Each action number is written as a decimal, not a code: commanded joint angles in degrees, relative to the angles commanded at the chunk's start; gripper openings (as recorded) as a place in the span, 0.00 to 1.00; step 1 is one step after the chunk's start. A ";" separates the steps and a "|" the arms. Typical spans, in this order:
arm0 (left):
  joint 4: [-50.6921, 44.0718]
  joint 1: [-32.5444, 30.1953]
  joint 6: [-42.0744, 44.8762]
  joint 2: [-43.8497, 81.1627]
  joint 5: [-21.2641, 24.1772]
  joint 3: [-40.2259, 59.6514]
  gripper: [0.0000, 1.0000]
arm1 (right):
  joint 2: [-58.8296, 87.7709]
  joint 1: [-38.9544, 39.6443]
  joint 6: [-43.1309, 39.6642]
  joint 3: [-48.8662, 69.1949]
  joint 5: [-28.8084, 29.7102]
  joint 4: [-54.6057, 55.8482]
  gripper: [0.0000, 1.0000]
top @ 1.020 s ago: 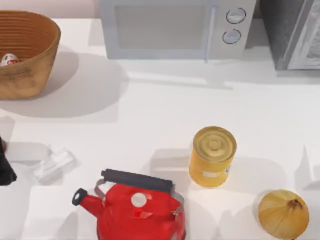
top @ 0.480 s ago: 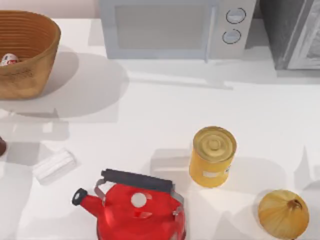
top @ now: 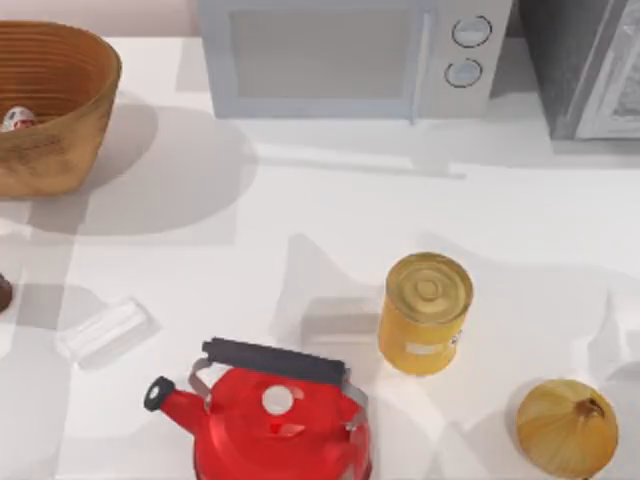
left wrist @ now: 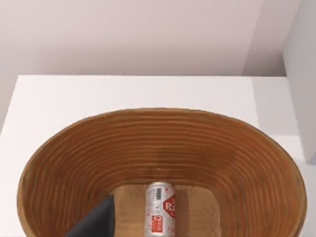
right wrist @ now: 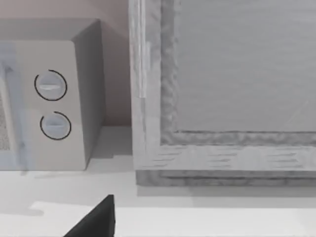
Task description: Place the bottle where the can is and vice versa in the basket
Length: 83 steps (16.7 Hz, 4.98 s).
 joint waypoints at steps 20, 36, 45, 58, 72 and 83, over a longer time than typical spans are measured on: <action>-41.80 3.10 5.01 67.97 1.66 60.01 1.00 | 0.00 0.00 0.00 0.00 0.00 0.00 1.00; -27.79 2.73 4.63 67.55 1.62 45.61 1.00 | 0.00 0.00 0.00 0.00 0.00 0.00 1.00; -27.79 2.73 4.63 67.55 1.62 45.61 0.40 | 0.00 0.00 0.00 0.00 0.00 0.00 1.00; -27.79 2.73 4.63 67.55 1.62 45.61 0.00 | 0.00 0.00 0.00 0.00 0.00 0.00 1.00; -6.47 5.08 -0.96 25.64 -3.10 8.82 0.00 | 0.00 0.00 0.00 0.00 0.00 0.00 1.00; 27.11 0.69 -2.28 -55.47 -3.26 -60.62 0.00 | 0.00 0.00 0.00 0.00 0.00 0.00 1.00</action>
